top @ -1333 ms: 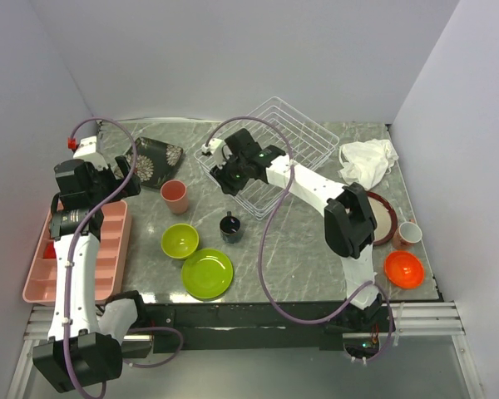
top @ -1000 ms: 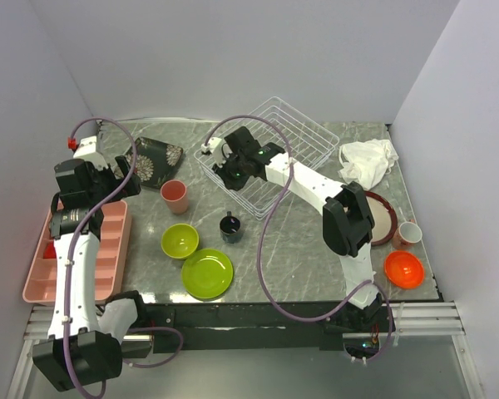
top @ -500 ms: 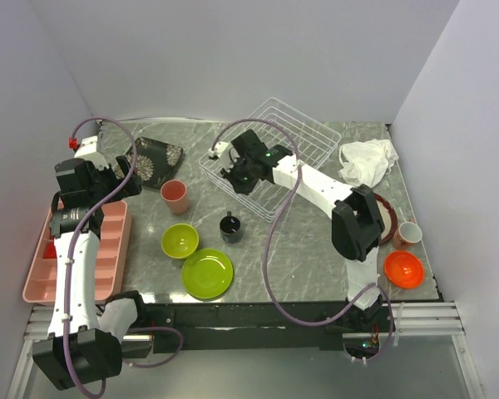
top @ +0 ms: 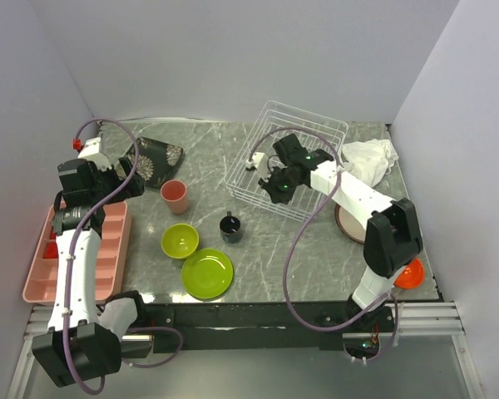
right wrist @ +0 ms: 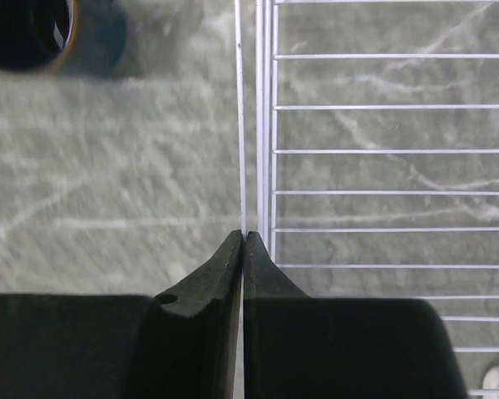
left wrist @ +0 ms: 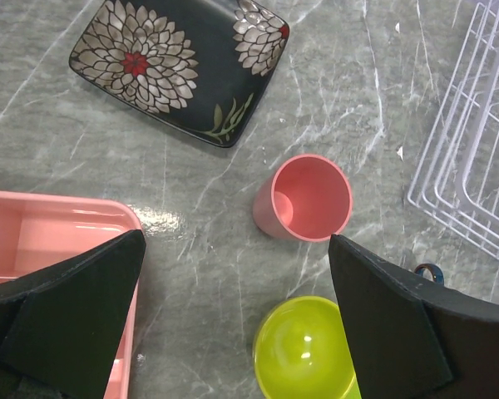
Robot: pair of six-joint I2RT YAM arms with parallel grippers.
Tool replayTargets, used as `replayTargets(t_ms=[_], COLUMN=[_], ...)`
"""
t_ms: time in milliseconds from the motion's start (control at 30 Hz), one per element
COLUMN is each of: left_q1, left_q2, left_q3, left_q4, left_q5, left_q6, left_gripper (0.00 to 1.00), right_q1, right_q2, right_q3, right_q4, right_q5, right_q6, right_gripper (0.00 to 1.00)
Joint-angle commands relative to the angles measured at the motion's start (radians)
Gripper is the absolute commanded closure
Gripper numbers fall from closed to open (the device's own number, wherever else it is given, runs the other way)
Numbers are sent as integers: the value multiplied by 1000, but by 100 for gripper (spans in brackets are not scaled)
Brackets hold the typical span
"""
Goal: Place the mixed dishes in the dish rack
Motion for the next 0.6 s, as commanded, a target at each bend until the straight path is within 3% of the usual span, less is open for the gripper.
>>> replayTargets(t_ms=[0,300,567], left_q1=[2,-4,-30], left_q2=[0,6,28], left_q3=[2,5,16], left_q4=[33,38,36], left_q5=[36,47,156], left_q6=[-8,7,62], left_gripper=[0,0,0], right_q1=[-13,-13,-12], right_q2=[-91,-239,-354], right_q3=[-89,-248,-360], right_q4=[-161,-247,-277], right_q5=[-68,-33,-4], right_q6=[-174,-305,-437], right_gripper=[100,100,100])
